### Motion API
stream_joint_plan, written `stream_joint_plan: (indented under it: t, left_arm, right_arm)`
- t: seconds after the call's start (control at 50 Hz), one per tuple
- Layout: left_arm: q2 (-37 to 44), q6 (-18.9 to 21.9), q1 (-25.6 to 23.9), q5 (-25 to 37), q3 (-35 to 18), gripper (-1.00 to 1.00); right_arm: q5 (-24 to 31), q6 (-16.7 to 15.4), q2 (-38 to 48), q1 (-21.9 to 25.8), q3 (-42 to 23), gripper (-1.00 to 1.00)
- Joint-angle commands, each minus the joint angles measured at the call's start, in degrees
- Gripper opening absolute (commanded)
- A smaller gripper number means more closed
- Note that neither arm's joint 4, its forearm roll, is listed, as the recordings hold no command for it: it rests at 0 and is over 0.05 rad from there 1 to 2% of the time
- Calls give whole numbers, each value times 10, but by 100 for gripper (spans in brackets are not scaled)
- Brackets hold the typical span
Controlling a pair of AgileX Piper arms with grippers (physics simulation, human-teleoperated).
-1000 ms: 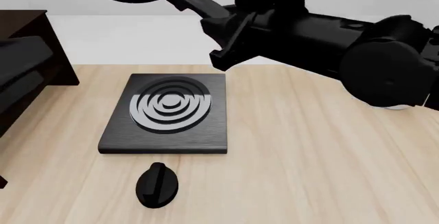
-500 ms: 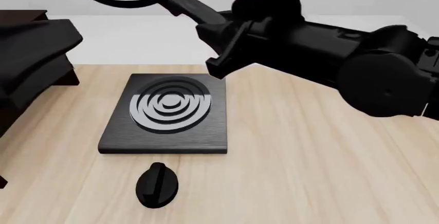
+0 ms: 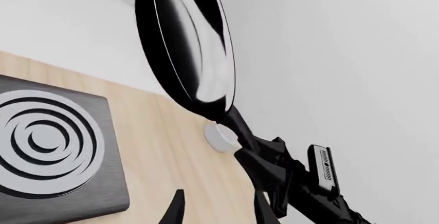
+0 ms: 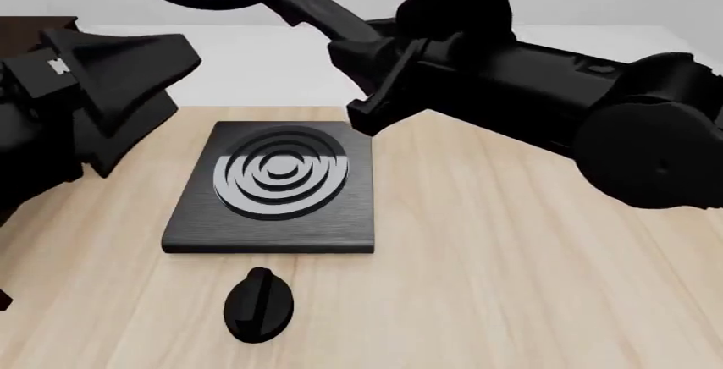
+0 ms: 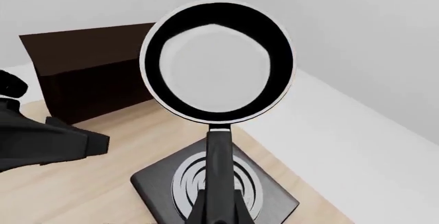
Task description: Put the frying pan on the cabinet shelf.
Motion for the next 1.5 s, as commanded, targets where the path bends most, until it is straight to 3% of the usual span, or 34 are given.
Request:
stream_joint_plan:
  t: [0.02, 0.66, 1.02, 1.12, 1.5]
  left_arm:
    - [26, -14, -6, -32, 2, 100]
    - [37, -23, -15, -58, -3, 100]
    - [76, -40, -12, -96, 2, 100]
    - [80, -50, -11, -108, 7, 100]
    - [117, -55, -2, -129, 5, 100]
  right_arm:
    - [-8, 1, -12, 8, -8, -100]
    - [-25, -28, 7, 39, 9, -100]
    - [-25, -22, 1, 39, 11, -100]
    - [-25, -7, -7, 38, 13, -100]
    - [-32, 9, -24, 64, 24, -100]
